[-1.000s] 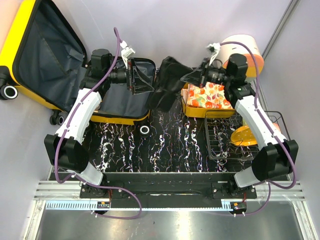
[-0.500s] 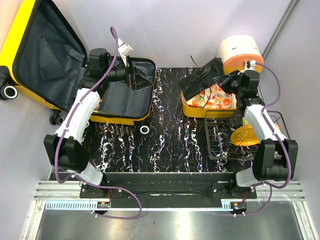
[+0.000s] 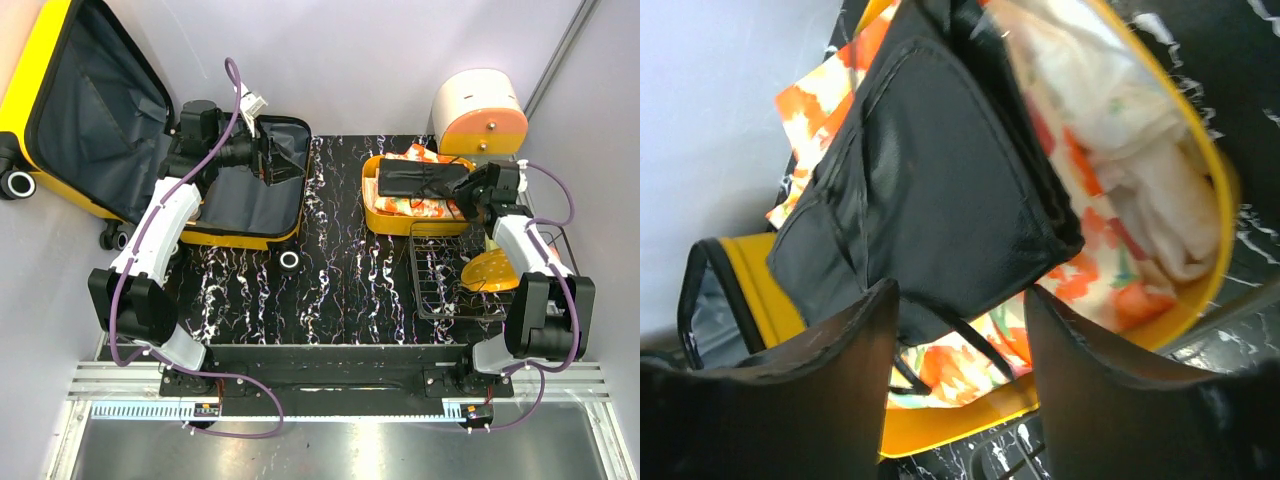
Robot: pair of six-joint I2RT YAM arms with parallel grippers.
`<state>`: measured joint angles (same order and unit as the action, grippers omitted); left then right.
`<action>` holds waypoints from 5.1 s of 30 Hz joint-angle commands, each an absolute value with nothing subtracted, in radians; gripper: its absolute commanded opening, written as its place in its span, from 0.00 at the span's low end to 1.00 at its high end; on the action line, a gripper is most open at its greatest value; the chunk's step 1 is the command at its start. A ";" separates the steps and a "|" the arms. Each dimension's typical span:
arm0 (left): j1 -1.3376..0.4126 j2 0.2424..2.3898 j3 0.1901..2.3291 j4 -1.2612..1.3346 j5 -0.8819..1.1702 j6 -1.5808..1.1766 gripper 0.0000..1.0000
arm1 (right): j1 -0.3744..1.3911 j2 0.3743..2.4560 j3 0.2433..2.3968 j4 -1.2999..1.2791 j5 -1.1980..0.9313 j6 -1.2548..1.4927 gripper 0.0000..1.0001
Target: Open, take out, and arrange the luggage
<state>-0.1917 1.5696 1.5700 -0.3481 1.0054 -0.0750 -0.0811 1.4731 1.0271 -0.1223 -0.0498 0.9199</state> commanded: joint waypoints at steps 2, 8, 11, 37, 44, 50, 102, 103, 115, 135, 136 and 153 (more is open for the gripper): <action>-0.190 1.536 1.589 -0.371 0.994 -0.018 0.98 | -0.155 1.434 1.101 -0.211 -0.099 0.768 0.76; -0.187 1.513 1.565 -0.428 0.982 0.051 0.98 | -0.178 1.385 1.233 -0.198 -0.335 0.333 0.84; -0.187 1.506 1.555 -0.442 0.971 0.075 0.98 | -0.172 1.431 1.287 -0.172 -0.484 0.256 0.84; -0.083 1.456 1.485 -0.483 0.917 0.041 0.98 | 0.105 1.887 1.890 -0.727 -0.523 -0.357 0.88; -0.080 1.450 1.477 -0.489 0.916 0.043 0.98 | 0.288 2.015 2.002 -0.632 -0.431 -0.370 0.88; -0.068 1.420 1.453 -0.498 0.907 0.052 0.98 | 0.388 2.199 2.181 -0.634 -0.371 -0.364 0.89; -0.057 1.488 1.508 -0.523 0.963 0.071 0.98 | -0.096 2.022 2.290 -0.640 -0.456 -0.114 0.92; -0.055 1.488 1.508 -0.522 0.960 0.069 0.98 | -0.115 2.083 2.393 -0.641 -0.428 -0.025 0.93; -0.055 1.470 1.488 -0.541 0.914 0.100 0.98 | -0.304 2.333 2.638 -0.468 -0.319 0.285 0.97; -0.057 1.494 1.509 -0.565 0.867 0.113 0.97 | -0.259 2.398 2.410 -0.426 -0.633 0.584 0.84; -0.057 1.497 1.511 -0.565 0.868 0.110 0.97 | -0.238 2.392 2.405 -0.429 -0.643 0.583 0.85; -0.055 1.499 1.526 -0.575 0.861 0.121 0.97 | -0.159 2.324 2.388 -0.445 -0.599 0.439 0.87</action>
<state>-0.0540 1.5082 1.4754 -0.5877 0.8761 0.1013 -0.1490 2.3302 2.3470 -0.3092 -0.5934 0.4610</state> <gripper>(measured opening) 0.973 0.857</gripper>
